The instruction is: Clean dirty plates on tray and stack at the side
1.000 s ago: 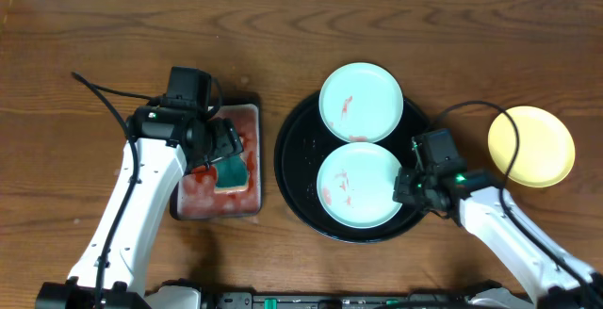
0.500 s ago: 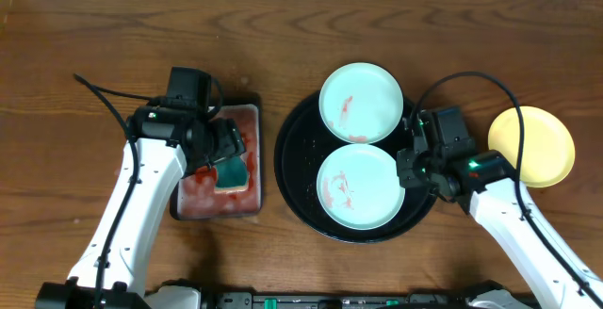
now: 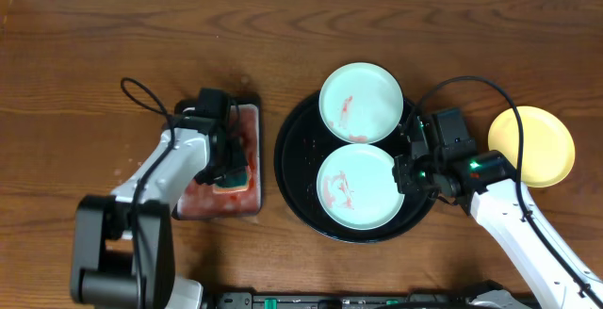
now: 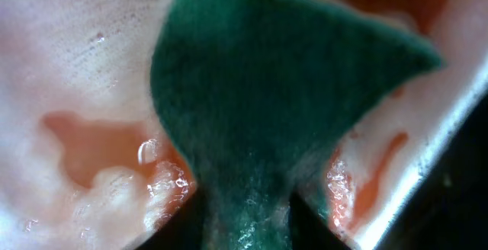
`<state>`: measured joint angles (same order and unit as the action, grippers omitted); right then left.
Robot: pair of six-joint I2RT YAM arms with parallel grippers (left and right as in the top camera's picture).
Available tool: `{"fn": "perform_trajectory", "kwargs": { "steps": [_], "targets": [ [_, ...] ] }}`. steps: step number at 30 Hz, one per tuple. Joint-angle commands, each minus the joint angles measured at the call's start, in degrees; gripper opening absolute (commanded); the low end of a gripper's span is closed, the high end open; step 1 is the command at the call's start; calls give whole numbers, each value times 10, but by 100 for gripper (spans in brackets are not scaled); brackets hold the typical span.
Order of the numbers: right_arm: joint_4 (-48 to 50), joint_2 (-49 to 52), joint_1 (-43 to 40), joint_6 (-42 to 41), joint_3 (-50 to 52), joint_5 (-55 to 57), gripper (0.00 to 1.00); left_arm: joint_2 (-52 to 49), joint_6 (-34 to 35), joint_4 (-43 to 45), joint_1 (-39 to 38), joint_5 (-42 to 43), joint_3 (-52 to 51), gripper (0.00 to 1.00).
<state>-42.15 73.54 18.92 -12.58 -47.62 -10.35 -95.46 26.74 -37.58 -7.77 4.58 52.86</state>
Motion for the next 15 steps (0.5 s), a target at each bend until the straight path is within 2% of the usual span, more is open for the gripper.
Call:
{"fn": "perform_trajectory", "kwargs": {
  "steps": [1,6,8,10,15],
  "targets": [
    [-2,-5,-5,-7,-8,-5,20,-52,-1,13,-1,-5,-6,8],
    [-21,-6,-5,-7,-8,14,16,-42,-3,-1,-1,-5,2,7],
    [-26,-6,-8,-33,-8,47,14,-28,-19,-24,-1,-5,16,7],
    [-27,-5,-22,-70,-8,74,13,0,-37,-51,-1,-5,36,7],
    [-24,0,-82,-79,-6,59,15,89,-70,-98,-7,-6,72,8]
  ]
}}
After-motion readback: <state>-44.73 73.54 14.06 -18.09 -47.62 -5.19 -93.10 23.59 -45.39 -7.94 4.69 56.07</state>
